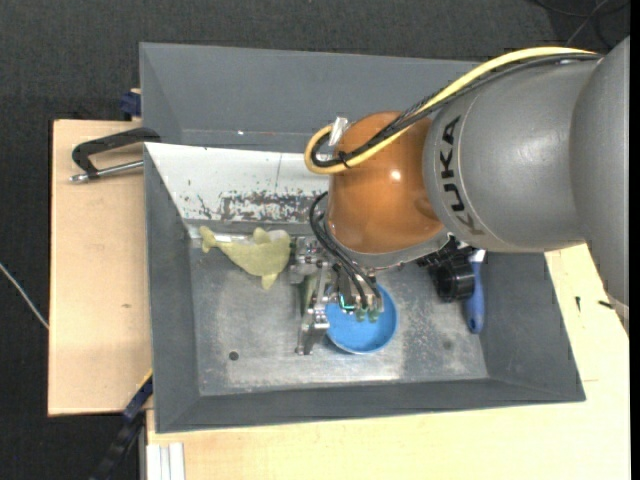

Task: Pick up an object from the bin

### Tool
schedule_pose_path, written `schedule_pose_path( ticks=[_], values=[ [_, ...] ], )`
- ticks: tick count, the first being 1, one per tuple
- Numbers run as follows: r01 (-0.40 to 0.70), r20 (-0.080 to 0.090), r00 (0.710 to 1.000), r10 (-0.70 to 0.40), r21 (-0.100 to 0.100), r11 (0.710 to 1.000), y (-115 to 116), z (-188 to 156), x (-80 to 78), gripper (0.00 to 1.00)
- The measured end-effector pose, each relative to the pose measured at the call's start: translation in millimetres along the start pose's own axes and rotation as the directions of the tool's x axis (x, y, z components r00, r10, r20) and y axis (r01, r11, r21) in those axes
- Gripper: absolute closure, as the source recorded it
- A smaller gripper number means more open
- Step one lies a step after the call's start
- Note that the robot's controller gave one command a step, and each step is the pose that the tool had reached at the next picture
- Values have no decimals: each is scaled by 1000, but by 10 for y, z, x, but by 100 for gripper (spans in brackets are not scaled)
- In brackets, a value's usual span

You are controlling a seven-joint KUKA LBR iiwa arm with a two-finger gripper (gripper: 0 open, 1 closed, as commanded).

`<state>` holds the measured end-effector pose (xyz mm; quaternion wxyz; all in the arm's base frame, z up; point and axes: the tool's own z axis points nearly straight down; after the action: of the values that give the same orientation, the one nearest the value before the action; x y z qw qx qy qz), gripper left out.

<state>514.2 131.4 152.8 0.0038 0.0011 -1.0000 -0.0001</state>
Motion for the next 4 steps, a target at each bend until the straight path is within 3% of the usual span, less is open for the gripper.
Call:
schedule_pose_path(
  ticks=[1, 2, 3, 4],
  values=[
    [440, 19, 898, -440, 4, 898, -614, 798, -667, 0],
    [351, -3, 936, -351, 2, 936, -382, 803, -859, 0],
    [316, 17, 949, -316, 3, 949, -1069, 787, -543, 0],
    [104, -1, 995, -104, -1, 995, -896, 806, -802, 0]
  ],
)
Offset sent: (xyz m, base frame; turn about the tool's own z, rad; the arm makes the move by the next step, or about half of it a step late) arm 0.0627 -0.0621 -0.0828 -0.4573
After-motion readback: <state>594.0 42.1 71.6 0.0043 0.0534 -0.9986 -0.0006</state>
